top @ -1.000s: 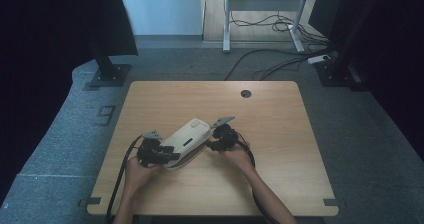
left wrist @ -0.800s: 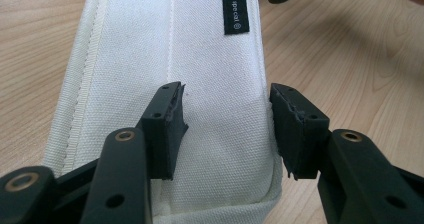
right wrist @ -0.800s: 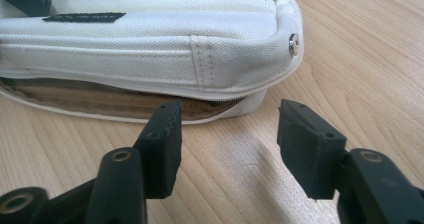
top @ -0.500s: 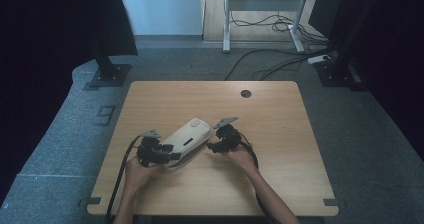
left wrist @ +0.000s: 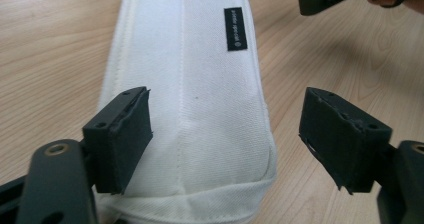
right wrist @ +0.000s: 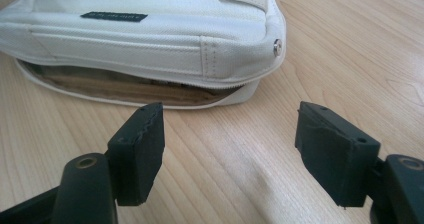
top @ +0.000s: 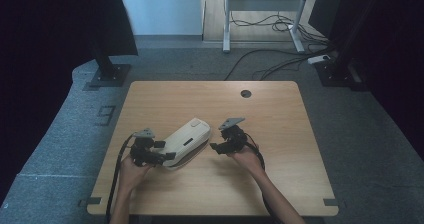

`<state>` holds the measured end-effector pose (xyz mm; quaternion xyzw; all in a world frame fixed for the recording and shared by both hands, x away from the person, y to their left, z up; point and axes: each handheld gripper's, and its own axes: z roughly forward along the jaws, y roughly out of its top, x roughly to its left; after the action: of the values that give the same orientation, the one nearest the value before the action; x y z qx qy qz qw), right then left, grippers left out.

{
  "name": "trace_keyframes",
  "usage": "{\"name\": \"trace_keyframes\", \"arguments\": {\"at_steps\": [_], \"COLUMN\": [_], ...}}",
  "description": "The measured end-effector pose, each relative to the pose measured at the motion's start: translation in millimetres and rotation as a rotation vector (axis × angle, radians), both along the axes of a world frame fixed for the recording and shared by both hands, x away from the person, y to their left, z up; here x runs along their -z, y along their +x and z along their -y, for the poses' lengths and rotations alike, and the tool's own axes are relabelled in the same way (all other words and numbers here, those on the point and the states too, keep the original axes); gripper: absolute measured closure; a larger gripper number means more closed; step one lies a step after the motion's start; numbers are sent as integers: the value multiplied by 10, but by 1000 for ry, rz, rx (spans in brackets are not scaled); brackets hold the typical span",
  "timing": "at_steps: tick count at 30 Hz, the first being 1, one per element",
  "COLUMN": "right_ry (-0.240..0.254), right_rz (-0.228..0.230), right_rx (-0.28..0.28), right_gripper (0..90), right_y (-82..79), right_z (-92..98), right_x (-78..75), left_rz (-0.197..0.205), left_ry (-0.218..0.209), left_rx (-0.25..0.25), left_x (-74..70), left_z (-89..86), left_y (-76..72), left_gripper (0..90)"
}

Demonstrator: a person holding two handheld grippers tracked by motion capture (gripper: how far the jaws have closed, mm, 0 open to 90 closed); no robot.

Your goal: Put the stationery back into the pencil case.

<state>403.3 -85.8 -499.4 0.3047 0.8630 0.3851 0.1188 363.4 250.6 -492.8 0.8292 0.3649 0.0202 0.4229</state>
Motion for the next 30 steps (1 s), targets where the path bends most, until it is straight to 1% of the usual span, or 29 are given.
{"name": "trace_keyframes", "arguments": {"at_steps": [4,6,7,8,10,13,14,15,16,17,18,19,21,25,26,28,30], "right_ry": [-2,-4,-6,-6,-1,8,11,11,12,16,14,10,2,2,0,-4,-5], "right_rz": [5,7,8,9,10,16,20,20,23,28,30,34,42,49,50,56,57], "right_rx": [-4,-7,-7,-4,-4,-1,-1,-1,-2,1,-4,-3,-4,-3,-2,2,5], "right_gripper": [264,255,246,241,236,213,208,208,203,195,191,185,178,169,163,148,146], "right_y": [-26,-47,-65,-73,-81,-110,-117,-117,-122,-144,-149,-161,-180,-210,-223,-250,-257], "right_z": [27,48,69,77,88,140,151,151,161,186,196,209,233,269,289,340,357], "right_x": [-9,-10,-12,-13,-15,-38,-46,-46,-52,-71,-76,-84,-95,-107,-112,-119,-120], "left_rz": [10,23,35,35,49,81,81,94,120,153,153,164,168,168,160,155,156], "left_ry": [3,12,23,23,28,19,19,22,35,60,60,68,59,60,66,92,90], "left_rx": [-12,-25,-37,-37,-46,-71,-71,-77,-87,-98,-98,-107,-119,-129,-129,-134,-137], "left_x": [-17,-25,-29,-29,-32,-45,-45,-46,-47,-50,-50,-53,-54,-43,-39,-24,-15], "left_z": [-53,-84,-112,-112,-149,-235,-235,-250,-272,-299,-299,-321,-373,-425,-436,-465,-478], "left_y": [-5,-14,-21,-21,-32,-54,-54,-58,-70,-90,-90,-101,-112,-118,-115,-117,-121], "left_gripper": [189,171,161,154,146,136,118,118,88,40,30,23,14,5,2,0,0]}}
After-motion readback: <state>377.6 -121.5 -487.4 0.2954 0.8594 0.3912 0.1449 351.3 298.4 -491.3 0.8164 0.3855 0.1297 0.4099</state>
